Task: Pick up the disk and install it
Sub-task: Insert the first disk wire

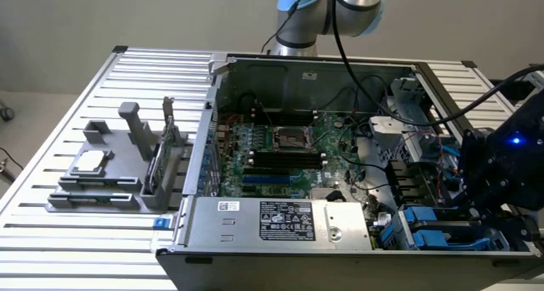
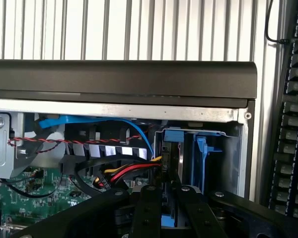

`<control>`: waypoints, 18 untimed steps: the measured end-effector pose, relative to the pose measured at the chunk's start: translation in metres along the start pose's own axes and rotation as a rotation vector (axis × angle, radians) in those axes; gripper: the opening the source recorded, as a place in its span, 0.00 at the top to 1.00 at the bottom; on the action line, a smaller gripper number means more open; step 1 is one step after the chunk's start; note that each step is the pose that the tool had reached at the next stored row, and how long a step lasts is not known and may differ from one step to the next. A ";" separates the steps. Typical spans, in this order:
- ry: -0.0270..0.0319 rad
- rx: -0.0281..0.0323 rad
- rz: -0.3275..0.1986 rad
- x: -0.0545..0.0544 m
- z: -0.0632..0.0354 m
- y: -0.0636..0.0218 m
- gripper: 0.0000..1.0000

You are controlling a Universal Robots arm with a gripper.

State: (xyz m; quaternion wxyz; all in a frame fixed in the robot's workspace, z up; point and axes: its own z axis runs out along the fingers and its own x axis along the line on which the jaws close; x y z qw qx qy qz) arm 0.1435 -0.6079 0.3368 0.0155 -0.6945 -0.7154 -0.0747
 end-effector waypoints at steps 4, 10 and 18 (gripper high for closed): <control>-0.0020 -0.0006 0.000 0.000 0.0003 0.0000 0.82; -0.0067 -0.0013 0.001 0.001 0.0006 -0.0003 0.82; -0.0152 -0.0020 0.000 0.002 0.0016 -0.0007 0.82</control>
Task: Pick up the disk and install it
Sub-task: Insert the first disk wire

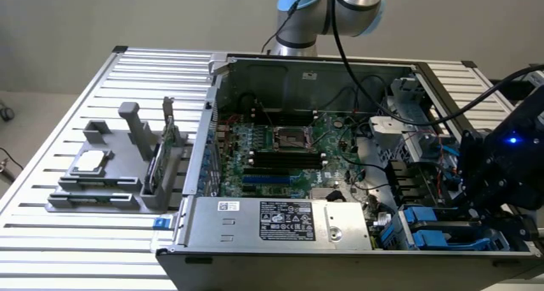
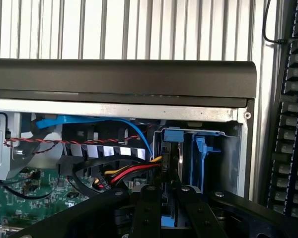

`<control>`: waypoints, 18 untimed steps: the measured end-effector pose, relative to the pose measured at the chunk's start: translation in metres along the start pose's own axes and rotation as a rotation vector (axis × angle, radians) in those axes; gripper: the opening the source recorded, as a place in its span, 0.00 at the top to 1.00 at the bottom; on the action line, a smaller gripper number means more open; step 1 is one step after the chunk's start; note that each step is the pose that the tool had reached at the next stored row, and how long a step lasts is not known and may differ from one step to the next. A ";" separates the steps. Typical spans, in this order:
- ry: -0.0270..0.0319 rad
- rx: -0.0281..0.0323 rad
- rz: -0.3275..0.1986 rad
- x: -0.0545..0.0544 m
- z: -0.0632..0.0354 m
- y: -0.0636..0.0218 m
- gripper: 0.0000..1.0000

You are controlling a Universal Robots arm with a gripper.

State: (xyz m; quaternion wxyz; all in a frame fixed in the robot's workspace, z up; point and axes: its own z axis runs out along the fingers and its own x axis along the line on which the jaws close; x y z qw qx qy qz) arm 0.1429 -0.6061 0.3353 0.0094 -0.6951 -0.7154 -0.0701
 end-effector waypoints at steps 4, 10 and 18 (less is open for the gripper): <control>-0.0052 0.0000 0.000 0.001 0.0003 0.0000 0.82; -0.0137 0.0003 -0.001 0.003 0.0008 0.0000 0.82; -0.0213 0.0005 -0.001 0.005 0.0016 0.0000 0.82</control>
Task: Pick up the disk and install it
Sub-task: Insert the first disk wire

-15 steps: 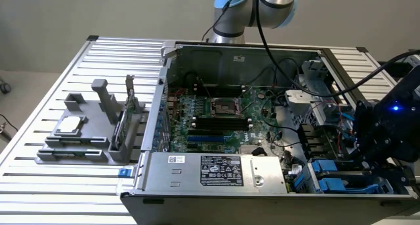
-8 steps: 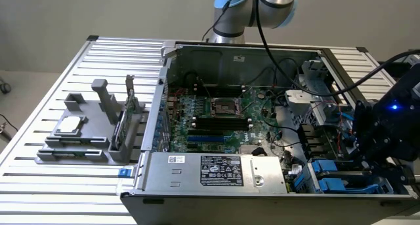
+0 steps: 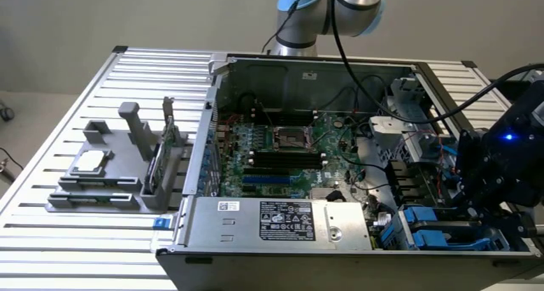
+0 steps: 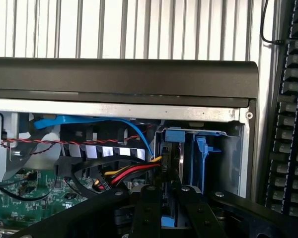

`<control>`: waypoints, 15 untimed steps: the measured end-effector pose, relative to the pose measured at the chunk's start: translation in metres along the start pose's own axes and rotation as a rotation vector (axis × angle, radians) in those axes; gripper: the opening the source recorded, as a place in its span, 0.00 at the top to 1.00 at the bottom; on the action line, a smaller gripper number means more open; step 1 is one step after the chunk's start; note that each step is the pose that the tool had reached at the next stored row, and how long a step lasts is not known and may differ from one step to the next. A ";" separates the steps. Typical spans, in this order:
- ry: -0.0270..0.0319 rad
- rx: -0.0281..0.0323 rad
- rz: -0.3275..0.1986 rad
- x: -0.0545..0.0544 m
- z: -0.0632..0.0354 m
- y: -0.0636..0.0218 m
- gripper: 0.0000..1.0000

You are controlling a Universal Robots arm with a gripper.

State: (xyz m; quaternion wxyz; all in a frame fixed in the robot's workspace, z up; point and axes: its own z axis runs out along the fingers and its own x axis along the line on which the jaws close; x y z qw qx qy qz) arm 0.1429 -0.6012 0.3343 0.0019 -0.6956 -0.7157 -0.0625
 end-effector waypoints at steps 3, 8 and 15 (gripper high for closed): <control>-0.0031 0.0000 0.001 0.000 0.0001 0.0004 0.82; -0.0094 -0.0001 0.003 0.001 0.0003 0.0012 0.82; -0.0228 0.0002 0.004 0.001 0.0018 0.0012 0.82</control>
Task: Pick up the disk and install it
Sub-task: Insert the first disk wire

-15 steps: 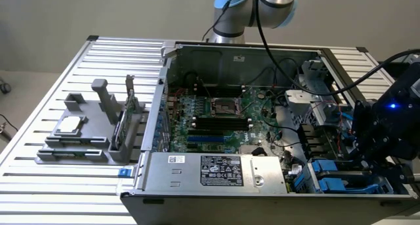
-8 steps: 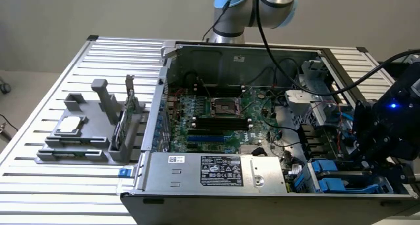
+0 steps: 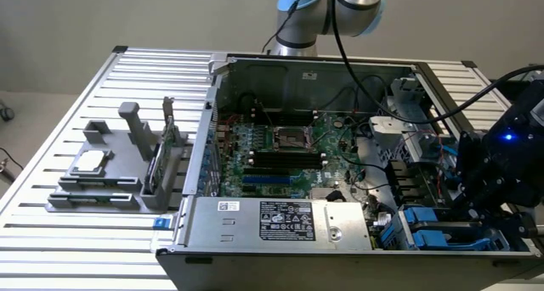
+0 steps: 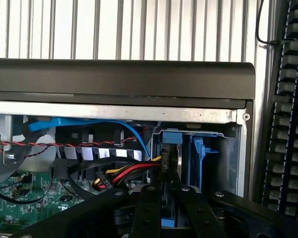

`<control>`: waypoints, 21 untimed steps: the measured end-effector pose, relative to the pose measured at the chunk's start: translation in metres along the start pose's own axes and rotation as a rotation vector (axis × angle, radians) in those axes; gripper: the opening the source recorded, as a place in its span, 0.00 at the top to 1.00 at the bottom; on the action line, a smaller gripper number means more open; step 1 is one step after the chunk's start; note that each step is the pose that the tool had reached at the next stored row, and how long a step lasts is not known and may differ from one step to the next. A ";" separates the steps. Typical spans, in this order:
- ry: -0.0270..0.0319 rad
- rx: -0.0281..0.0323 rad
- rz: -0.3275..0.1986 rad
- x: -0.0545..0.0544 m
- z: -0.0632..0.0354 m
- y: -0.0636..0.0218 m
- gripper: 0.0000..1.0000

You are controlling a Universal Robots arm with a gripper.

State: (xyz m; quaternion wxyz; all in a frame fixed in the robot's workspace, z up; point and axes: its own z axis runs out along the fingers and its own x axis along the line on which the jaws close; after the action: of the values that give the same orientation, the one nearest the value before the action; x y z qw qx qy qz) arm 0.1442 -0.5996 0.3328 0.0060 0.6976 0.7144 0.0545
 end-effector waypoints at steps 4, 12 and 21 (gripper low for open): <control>-0.0074 0.0000 0.000 0.001 0.0008 -0.0001 0.82; -0.0151 0.0002 0.000 0.002 0.0010 0.0000 0.82; -0.0151 0.0003 0.000 0.003 -0.0092 0.0008 0.56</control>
State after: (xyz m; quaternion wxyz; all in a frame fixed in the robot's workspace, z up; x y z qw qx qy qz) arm 0.1442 -0.5976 0.3421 0.0113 0.6979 0.7144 0.0492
